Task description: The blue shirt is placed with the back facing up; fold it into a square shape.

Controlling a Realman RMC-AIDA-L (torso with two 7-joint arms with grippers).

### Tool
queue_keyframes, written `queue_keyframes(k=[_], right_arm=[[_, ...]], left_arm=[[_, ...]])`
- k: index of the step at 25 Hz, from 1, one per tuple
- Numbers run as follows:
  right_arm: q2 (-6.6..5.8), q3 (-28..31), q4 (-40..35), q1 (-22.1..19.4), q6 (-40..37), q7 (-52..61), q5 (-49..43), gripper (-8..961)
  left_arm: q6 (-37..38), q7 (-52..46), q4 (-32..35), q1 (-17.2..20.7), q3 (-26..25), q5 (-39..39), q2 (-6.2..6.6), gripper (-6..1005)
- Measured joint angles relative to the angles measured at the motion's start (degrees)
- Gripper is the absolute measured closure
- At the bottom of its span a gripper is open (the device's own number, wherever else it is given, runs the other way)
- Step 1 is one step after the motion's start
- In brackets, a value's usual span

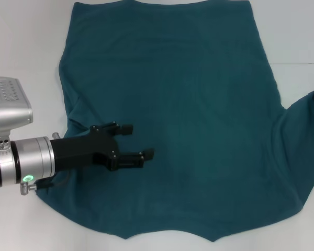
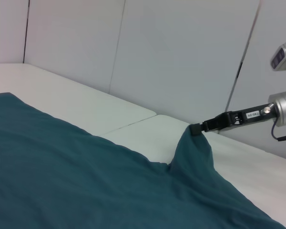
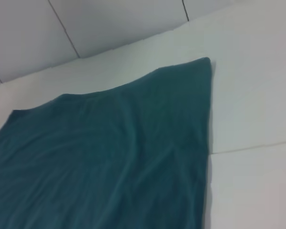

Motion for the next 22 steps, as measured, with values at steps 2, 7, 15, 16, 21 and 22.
queue_keyframes(k=[2, 7, 15, 16, 21, 22], right_arm=[[0.58, 0.1, -0.1, 0.5, 1.7, -2.0, 0.2, 950], [1.2, -0.1, 0.2, 1.4, 2.8, -6.0, 0.2, 949], [1.63, -0.3, -0.3, 1.4, 2.2, -7.7, 0.3, 943], [1.46, -0.2, -0.3, 1.2, 1.6, -7.6, 0.5, 942], [-0.03, 0.1, -1.7, -0.6, -6.6, -6.8, 2.1, 936], [-0.34, 0.1, -2.3, -1.0, -8.9, -6.2, 2.4, 935]], left_arm=[[0.0, 0.0, 0.0, 0.1, 0.0, 0.0, -0.03, 62], [0.0, 0.0, 0.0, 0.2, -0.1, 0.0, -0.07, 62], [0.0, 0.0, 0.0, 0.3, -0.2, 0.0, -0.07, 62], [0.0, 0.0, 0.0, 0.3, -0.2, 0.0, -0.07, 62], [0.0, -0.2, 0.0, 0.3, -0.2, 0.0, -0.07, 63], [0.0, -0.2, 0.0, 0.3, -0.2, 0.0, -0.07, 63]])
